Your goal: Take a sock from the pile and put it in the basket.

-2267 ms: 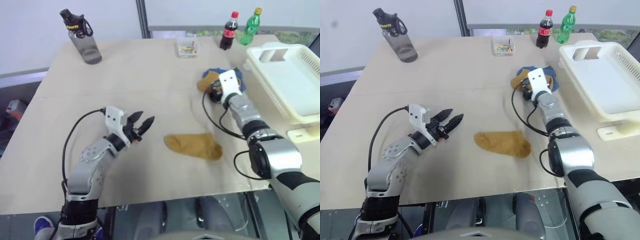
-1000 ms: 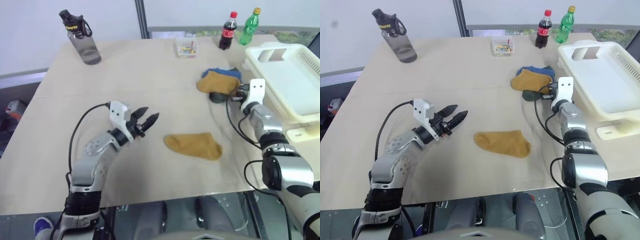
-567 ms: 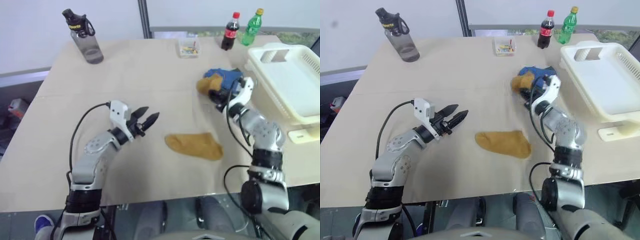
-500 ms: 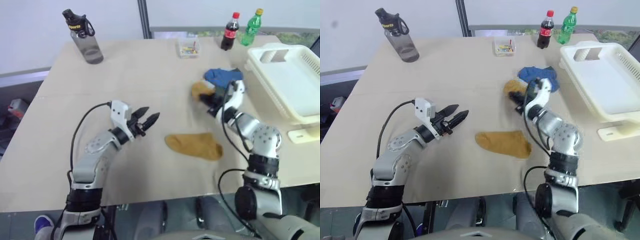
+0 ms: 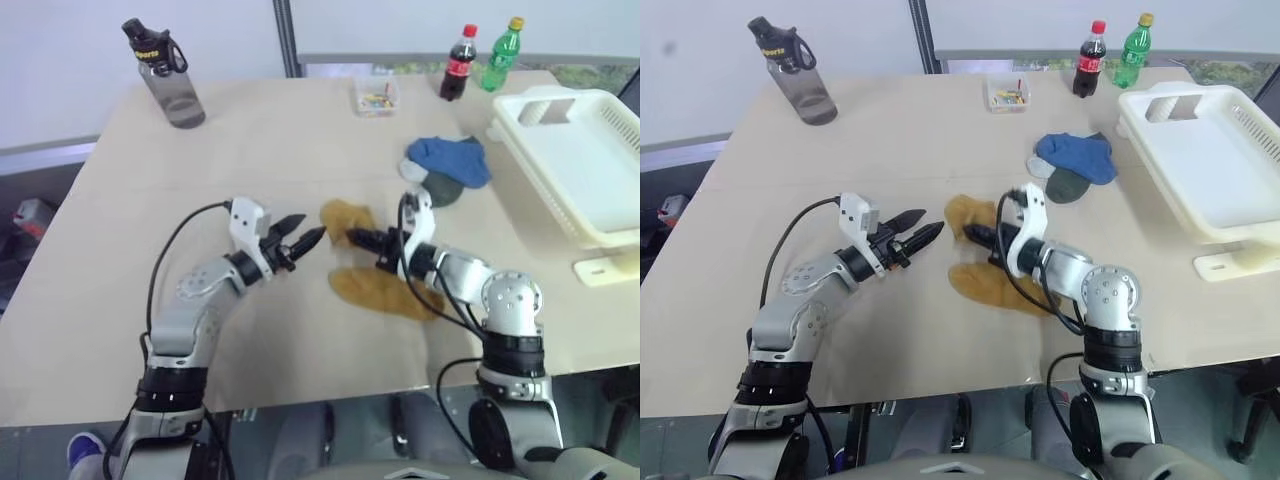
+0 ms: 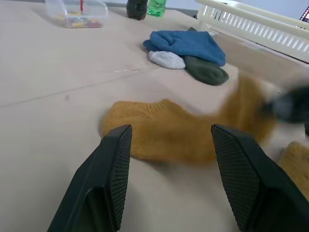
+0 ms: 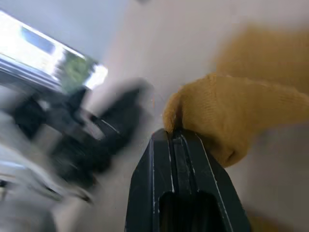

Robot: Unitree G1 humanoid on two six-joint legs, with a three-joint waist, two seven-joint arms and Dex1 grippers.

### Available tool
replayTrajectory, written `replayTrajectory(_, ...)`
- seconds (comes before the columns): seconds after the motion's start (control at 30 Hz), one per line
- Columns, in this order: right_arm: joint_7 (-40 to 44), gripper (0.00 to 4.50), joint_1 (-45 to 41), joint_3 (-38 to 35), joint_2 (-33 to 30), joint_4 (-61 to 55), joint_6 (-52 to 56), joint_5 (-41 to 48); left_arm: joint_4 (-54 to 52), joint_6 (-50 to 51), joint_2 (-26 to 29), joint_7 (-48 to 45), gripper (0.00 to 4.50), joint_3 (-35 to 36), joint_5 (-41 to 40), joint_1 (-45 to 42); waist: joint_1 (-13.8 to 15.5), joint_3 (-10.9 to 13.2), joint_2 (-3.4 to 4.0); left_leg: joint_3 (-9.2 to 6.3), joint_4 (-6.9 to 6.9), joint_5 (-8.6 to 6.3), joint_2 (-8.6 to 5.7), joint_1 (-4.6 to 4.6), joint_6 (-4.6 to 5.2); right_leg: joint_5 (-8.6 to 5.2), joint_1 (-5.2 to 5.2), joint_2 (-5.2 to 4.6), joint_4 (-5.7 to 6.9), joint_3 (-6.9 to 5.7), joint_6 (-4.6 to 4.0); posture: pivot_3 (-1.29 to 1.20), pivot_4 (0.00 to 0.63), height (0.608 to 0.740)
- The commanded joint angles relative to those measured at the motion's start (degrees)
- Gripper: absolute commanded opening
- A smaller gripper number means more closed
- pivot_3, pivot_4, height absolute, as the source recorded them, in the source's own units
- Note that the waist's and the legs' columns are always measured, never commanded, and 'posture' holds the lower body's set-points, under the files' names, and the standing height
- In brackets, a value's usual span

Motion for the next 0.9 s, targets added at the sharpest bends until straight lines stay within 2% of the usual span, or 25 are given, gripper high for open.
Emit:
replayTrajectory(0.03,2.97,0.03,1.19,-1.52,-3.6,-3.27,-1.64,-0.61,-1.22,1.12,0.83,-0.56,2.77,2.13,-1.85,-0.33,-0.06,0.0,0.0,0.01,0.01,0.0,0.0,0.0,0.0,0.0,0.0,0.0,0.01,0.01,0.0,0.0,0.15,0.74)
replayTrajectory(0.17,5.06,0.03,3.65,-4.22,-10.03,-4.9,-1.91,-1.21,0.1,3.27,1.48,-0.53,2.77,3.2,-3.07,-3.04,0.03,0.0,-0.01,-0.05,0.01,0.0,0.04,0.04,0.0,0.0,0.01,0.06,0.05,-0.03,0.0,0.0,0.15,0.74)
replayTrajectory(0.27,6.63,0.03,4.49,-4.98,-14.9,-4.22,-3.43,-3.77,2.7,5.05,1.96,0.24,2.77,1.31,-1.31,-6.58,0.21,0.0,-0.02,-0.03,0.03,0.0,0.02,0.04,0.01,0.0,0.04,0.06,0.06,-0.04,0.0,0.0,0.15,0.74)
replayTrajectory(0.43,12.1,0.03,3.14,-0.27,-20.14,-2.2,-9.31,-10.36,7.17,10.49,-0.38,0.96,2.77,-3.91,0.54,-12.49,0.1,-0.01,-0.04,0.03,0.09,-0.01,0.0,0.05,0.01,-0.01,0.09,0.06,0.04,-0.03,0.01,0.0,0.15,0.74)
replayTrajectory(0.53,14.05,0.78,1.94,1.13,-19.99,-0.43,-11.83,-12.77,8.09,12.85,0.11,-1.1,2.77,-5.28,0.18,-12.89,-0.52,-0.01,-0.04,0.02,0.09,-0.01,0.03,0.06,0.01,-0.01,0.07,0.11,0.04,0.04,0.01,0.0,0.15,0.74)
replayTrajectory(0.6,14.59,1.8,1.69,2.11,-19.47,-0.1,-12.55,-13.91,7.71,13.73,1.06,-2.45,2.77,-5.3,-0.31,-12.17,-0.49,0.0,-0.04,0.03,0.09,0.0,0.09,0.06,0.0,-0.01,0.03,0.18,0.04,0.09,0.01,0.0,0.15,0.74)
replayTrajectory(0.63,14.93,2.37,1.94,2.86,-19.25,-0.49,-12.79,-14.37,6.98,14.69,1.63,-3.56,3.18,-5.14,-1.01,-11.57,-0.45,0.0,-0.05,0.02,0.09,0.0,0.11,0.05,0.0,-0.01,0.02,0.18,0.04,0.08,0.01,0.0,0.15,0.74)
replayTrajectory(0.7,15.45,3.16,2.75,3.92,-19.2,-2.04,-13.38,-15.36,5.6,15.65,2.4,-4.78,3.56,-4.84,-1.85,-10.63,-0.4,0.0,-0.04,0.02,0.09,0.0,0.11,0.05,0.0,-0.01,0.02,0.18,0.04,0.08,0.0,0.0,0.15,0.74)
replayTrajectory(0.77,16.68,3.25,4.59,4.75,-21.23,-6.51,-14.88,-16.85,4.14,14.8,2.88,-4.57,4.44,-4.51,-1.41,-9.59,-0.21,0.0,-0.05,0.03,0.09,0.0,0.11,0.05,0.0,-0.01,0.02,0.16,0.03,0.09,0.01,0.0,0.15,0.74)
replayTrajectory(0.9,19.9,3.25,9.52,4.85,-27.06,-17.02,-15.48,-17.66,3.02,13.97,3.66,-4.67,4.44,-4.13,-0.85,-8.02,1.02,0.0,-0.06,-0.02,0.11,-0.01,0.06,-0.03,0.01,-0.01,0.02,0.08,-0.02,0.03,0.01,0.0,0.15,0.74)
